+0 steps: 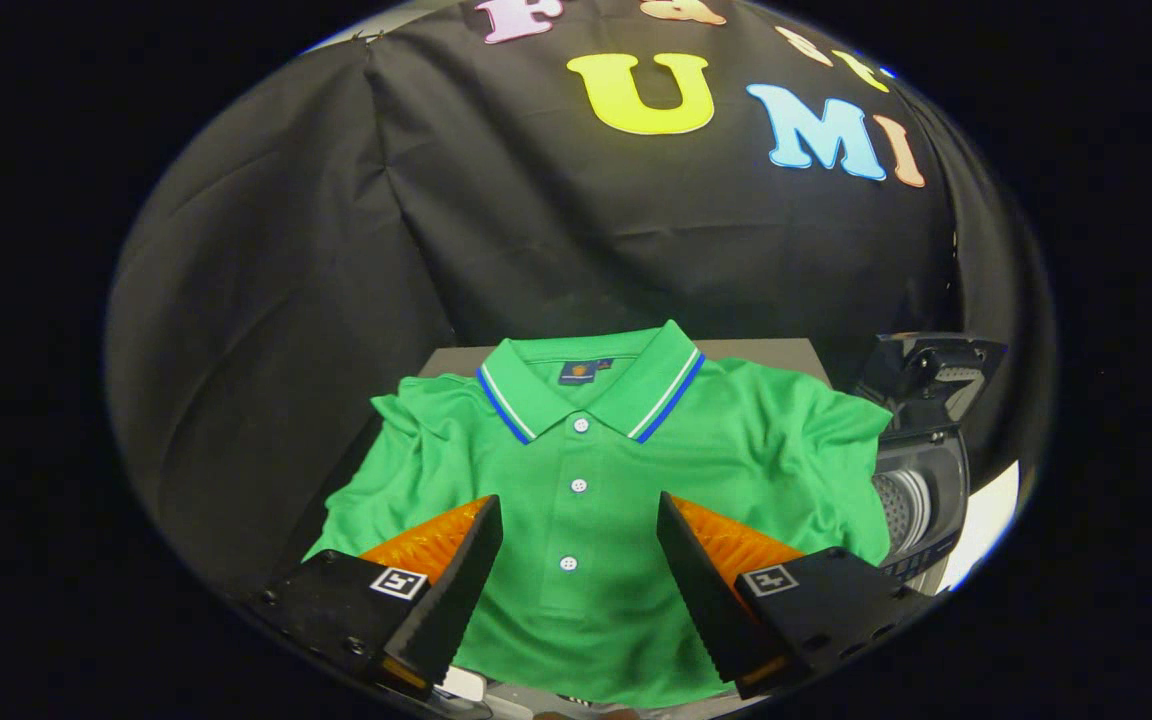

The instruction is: Put the clothes into the washing machine and then close the washing machine lid.

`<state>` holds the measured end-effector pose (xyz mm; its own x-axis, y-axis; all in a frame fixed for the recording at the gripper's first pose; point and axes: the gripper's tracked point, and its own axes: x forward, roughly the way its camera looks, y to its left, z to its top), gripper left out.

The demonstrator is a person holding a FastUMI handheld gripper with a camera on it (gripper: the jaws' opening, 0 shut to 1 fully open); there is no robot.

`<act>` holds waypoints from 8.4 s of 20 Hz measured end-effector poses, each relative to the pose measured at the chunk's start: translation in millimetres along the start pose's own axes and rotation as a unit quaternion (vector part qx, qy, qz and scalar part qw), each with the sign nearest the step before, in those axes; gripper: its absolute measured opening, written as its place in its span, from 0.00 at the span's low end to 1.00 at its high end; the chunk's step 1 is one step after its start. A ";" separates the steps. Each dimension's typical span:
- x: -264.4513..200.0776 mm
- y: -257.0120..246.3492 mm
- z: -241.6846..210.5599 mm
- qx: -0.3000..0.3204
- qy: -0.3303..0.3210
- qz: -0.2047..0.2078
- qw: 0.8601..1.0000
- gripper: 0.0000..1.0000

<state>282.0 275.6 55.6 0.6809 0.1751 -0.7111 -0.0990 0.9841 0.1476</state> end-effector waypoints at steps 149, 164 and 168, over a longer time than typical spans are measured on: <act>7.7 -483.5 -56.1 0.039 -0.128 -0.121 0.984 0.95; -98.4 -424.0 77.8 -0.009 -0.253 -0.100 0.962 0.94; -82.5 -435.7 98.7 -0.017 -0.259 -0.112 0.959 0.94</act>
<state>340.6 -170.5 117.8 0.9562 -0.0703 -0.2843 0.0738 0.9973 0.0018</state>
